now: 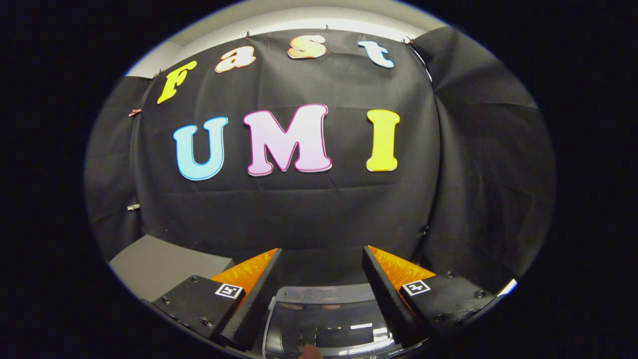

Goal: Put the clothes into the washing machine and then close the washing machine lid.

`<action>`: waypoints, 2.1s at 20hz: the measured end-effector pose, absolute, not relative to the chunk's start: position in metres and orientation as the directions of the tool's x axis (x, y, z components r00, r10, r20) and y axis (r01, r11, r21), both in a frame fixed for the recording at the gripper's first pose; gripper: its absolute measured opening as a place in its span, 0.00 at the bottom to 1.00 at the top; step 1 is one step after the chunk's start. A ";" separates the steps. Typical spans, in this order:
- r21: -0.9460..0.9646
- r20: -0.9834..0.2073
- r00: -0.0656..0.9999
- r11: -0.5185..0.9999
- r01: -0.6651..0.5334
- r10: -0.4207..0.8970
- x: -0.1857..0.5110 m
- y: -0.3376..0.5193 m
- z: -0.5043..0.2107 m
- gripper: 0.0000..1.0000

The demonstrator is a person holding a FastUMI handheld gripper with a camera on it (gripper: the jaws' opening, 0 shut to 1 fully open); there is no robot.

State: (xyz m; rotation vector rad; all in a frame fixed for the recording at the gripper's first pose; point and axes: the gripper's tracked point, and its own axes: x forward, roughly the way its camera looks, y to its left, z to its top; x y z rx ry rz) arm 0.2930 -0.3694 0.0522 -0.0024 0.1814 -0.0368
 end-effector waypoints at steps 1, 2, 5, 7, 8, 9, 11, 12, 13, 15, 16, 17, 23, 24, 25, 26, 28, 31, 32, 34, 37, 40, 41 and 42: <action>-0.009 -0.158 0.987 0.999 0.031 -0.032 0.291 -0.368 0.065 1.00; -0.012 -0.138 0.990 1.000 0.024 -0.025 0.288 -0.365 0.075 0.99; -0.026 -0.070 0.998 1.000 0.001 -0.003 0.280 -0.357 0.110 0.99; -0.028 -0.033 0.999 1.000 -0.014 0.013 0.273 -0.350 0.128 0.99; -0.032 -0.014 1.000 0.999 -0.017 0.016 0.269 -0.349 0.136 0.99; -0.030 0.001 1.000 0.999 -0.024 0.024 0.265 -0.346 0.144 0.99; -0.030 0.025 0.999 0.999 -0.033 0.034 0.256 -0.343 0.154 0.99; -0.029 0.031 0.999 0.999 -0.032 0.033 0.254 -0.343 0.156 0.99; -0.031 0.032 0.999 0.999 -0.032 0.033 0.252 -0.344 0.158 0.99; -0.034 0.037 0.999 0.999 -0.032 0.033 0.247 -0.345 0.161 0.99; -0.034 0.037 0.999 0.999 -0.027 0.029 0.244 -0.348 0.161 0.99; -0.027 0.039 0.999 0.999 -0.027 0.028 0.241 -0.348 0.162 0.99; -0.018 0.068 0.997 1.000 -0.017 0.018 0.228 -0.355 0.174 0.99; -0.023 0.073 0.997 1.000 -0.018 0.020 0.226 -0.355 0.176 0.99; -0.025 0.076 0.997 0.999 -0.025 0.027 0.225 -0.353 0.177 0.99; -0.031 0.073 0.997 0.999 -0.030 0.032 0.225 -0.351 0.176 0.99; -0.048 0.064 0.997 0.998 -0.037 0.040 0.223 -0.349 0.174 0.99; -0.057 0.058 0.997 0.997 -0.055 0.058 0.225 -0.341 0.174 0.99; -0.056 0.059 0.996 0.997 -0.058 0.061 0.225 -0.339 0.173 0.99; -0.056 0.059 0.996 0.996 -0.063 0.067 0.224 -0.338 0.173 0.99; -0.056 0.059 0.996 0.996 -0.063 0.066 0.224 -0.339 0.172 0.99; -0.047 0.066 0.996 0.997 -0.061 0.064 0.225 -0.341 0.176 0.99; -0.045 0.070 0.996 0.997 -0.059 0.062 0.224 -0.343 0.177 0.99; -0.043 0.073 0.995 0.997 -0.058 0.062 0.224 -0.343 0.178 0.99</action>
